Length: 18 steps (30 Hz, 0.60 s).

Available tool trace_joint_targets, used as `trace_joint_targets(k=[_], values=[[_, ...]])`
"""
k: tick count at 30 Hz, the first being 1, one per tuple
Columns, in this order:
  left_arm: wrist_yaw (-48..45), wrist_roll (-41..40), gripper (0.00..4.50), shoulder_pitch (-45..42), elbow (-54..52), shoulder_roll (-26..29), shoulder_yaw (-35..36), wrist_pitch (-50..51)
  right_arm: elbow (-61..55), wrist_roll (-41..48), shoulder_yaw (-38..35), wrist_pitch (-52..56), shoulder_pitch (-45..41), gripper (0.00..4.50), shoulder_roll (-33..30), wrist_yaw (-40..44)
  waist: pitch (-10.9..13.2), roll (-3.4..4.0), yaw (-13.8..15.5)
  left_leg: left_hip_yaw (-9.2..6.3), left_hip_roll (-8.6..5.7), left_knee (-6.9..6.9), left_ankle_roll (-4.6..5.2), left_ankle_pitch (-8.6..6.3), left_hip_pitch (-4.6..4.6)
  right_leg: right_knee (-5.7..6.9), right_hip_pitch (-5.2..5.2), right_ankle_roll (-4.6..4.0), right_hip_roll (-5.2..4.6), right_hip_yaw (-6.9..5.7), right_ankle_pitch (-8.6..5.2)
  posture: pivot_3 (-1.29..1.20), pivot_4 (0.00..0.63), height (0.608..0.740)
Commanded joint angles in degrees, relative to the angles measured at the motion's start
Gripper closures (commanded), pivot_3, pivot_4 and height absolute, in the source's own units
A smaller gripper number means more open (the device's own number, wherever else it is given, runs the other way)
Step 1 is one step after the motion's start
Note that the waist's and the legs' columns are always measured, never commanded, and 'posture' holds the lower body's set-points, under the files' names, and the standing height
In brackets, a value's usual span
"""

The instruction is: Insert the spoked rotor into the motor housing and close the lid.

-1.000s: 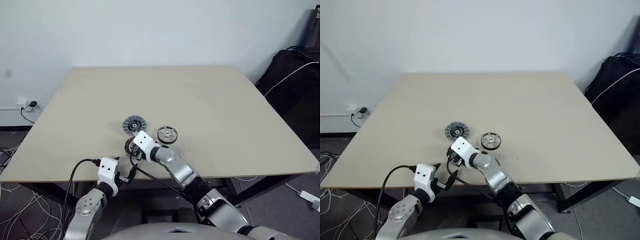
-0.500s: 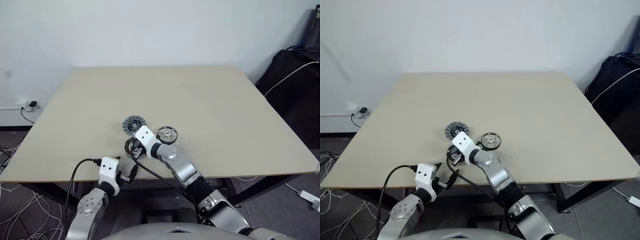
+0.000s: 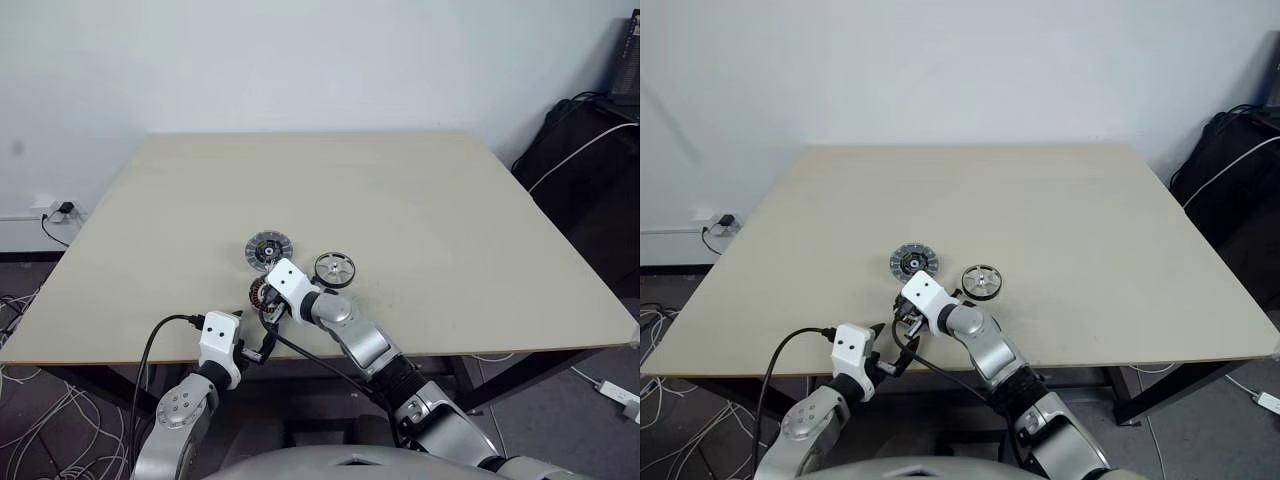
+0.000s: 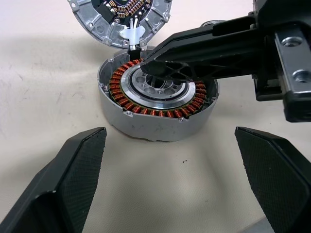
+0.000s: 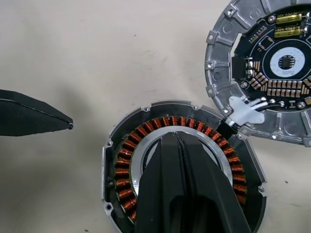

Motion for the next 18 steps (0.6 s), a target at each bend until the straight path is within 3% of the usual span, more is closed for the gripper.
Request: trace_joint_targets(k=[1,18], values=[[0.0,-0.3,0.0,-0.5,-2.1,-0.3,-0.1,-0.8,-0.3,-0.4,-0.3,-0.3,-1.5,4.48,0.4,-0.3,0.0,0.0,0.0,0.0,0.0,0.0,0.0,0.0,0.0,0.0,0.0,0.0,0.0,0.0,0.0,0.0,0.0,0.74],[-1.1,-0.1,0.0,-1.7,-0.8,0.0,-0.5,-1.6,-4.4,-0.2,-1.0,2.1,1.1,4.48,-2.3,0.0,0.0,0.0,0.0,0.0,0.0,-0.06,0.0,0.0,-0.01,-0.03,-0.02,-0.03,-0.02,0.0,-0.02,0.0,0.0,0.74]])
